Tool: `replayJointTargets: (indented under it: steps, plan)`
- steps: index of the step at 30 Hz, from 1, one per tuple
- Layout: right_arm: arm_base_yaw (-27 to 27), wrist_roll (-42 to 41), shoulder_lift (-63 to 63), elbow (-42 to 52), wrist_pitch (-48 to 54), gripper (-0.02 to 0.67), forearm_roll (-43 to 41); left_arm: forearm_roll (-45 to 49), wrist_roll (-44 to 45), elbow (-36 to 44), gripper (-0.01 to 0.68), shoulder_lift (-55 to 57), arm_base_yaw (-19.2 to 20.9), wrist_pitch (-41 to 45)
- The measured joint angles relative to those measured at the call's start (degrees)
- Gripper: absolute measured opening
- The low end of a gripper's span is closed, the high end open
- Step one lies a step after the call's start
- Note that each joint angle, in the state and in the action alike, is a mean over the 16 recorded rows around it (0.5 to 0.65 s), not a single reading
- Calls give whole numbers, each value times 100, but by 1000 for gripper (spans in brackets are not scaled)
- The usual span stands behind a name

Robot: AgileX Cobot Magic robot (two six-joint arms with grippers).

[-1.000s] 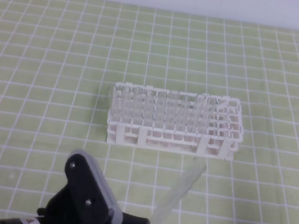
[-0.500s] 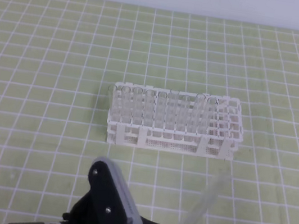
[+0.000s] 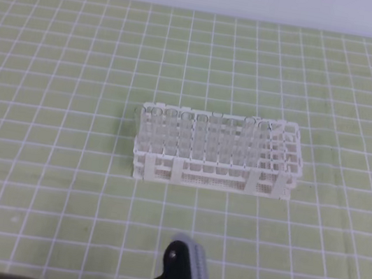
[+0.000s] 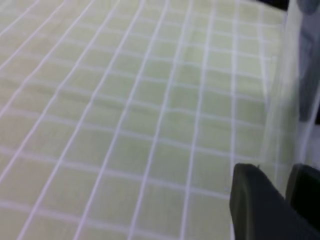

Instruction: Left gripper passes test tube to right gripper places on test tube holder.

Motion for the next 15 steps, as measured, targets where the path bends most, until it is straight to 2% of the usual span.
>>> replayJointTargets:
  steps: [3, 7, 15]
  plan:
    - [0, -449, 226, -54, 217, 297, 250, 223, -17, -112, 57, 101, -2, -140]
    - [0, -962, 462, -101, 365, 343, 580, 394, -41, -309, 39, 186, -4, -284]
    - [0, -1546, 650, -155, 546, 369, 1006, 543, -84, -741, 57, 389, -15, -295]
